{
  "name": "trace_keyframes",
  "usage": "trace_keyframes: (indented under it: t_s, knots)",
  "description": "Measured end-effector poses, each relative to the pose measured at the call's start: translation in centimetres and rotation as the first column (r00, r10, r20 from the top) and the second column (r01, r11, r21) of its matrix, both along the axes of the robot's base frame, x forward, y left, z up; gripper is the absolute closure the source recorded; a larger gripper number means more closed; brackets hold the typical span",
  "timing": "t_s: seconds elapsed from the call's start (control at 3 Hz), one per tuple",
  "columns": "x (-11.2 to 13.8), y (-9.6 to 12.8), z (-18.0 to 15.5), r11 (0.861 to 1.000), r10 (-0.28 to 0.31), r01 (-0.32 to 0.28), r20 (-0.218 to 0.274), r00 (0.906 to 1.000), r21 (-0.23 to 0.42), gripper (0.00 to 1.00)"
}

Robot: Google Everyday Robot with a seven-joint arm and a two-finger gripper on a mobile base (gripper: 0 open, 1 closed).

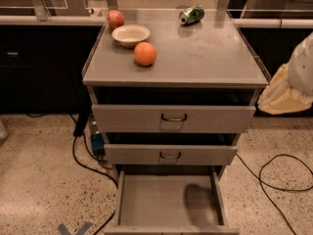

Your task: Close bottom drawer

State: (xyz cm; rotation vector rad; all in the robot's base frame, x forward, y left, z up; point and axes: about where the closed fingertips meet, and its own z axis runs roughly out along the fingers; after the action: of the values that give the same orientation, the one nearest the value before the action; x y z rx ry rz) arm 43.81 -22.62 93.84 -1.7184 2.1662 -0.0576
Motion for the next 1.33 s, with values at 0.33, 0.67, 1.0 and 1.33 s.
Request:
trace_keyframes:
  t_s: [0.33,0.67,1.0,1.33]
  knots:
    - [0.1,-1.0,-4.7,1.000,0.023,-0.023,0.008,0.9997,0.015,1.00]
    - [0.5,-1.7,-9.7,0.999,0.034,-0.034,-0.002,0.9994,0.009,1.00]
    - [0.5,-2.1,-14.4,0.999,0.042,-0.042,-0.022,0.9989,-0.002,1.00]
    - [0.4,-2.6,-19.3,0.999,0.026,-0.028,-0.083,0.9962,-0.017,1.00]
